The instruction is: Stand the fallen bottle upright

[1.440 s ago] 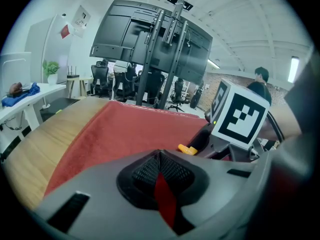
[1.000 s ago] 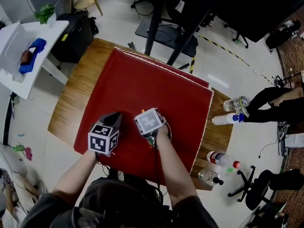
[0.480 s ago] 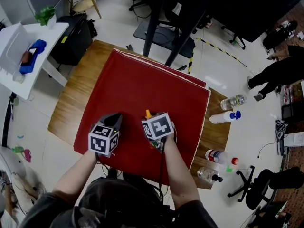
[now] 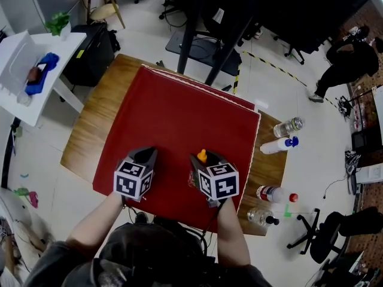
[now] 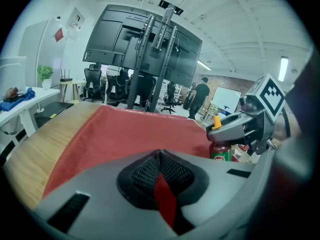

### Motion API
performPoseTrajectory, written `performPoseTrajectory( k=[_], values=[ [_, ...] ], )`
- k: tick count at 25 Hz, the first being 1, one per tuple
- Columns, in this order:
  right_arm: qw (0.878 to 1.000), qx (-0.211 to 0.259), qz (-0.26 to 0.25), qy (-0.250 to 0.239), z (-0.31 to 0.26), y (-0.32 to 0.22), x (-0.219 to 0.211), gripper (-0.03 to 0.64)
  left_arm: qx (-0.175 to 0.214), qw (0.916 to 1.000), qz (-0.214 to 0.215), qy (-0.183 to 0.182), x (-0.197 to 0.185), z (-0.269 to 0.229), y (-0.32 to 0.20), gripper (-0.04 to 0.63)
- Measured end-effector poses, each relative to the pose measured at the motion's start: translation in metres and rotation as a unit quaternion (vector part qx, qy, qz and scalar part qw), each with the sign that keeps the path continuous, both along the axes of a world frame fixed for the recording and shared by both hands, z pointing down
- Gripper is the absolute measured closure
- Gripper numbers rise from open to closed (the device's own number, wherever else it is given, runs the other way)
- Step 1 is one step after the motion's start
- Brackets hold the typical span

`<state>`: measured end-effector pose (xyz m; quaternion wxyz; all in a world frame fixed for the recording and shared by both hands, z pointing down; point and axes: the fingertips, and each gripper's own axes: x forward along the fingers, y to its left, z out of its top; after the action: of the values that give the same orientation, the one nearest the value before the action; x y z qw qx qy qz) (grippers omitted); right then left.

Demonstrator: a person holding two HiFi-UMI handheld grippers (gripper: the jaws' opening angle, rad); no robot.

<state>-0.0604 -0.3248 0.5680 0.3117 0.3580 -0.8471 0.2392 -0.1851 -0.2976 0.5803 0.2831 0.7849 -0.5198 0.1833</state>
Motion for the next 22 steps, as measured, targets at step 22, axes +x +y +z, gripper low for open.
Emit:
performPoseTrajectory(
  k=[22],
  values=[
    [0.976,0.218,0.004,-0.027,-0.033,0.021,0.019,0.457,0.024,0.9996,0.016,-0.007,0.017,-0.025,0.018,0.568]
  ],
)
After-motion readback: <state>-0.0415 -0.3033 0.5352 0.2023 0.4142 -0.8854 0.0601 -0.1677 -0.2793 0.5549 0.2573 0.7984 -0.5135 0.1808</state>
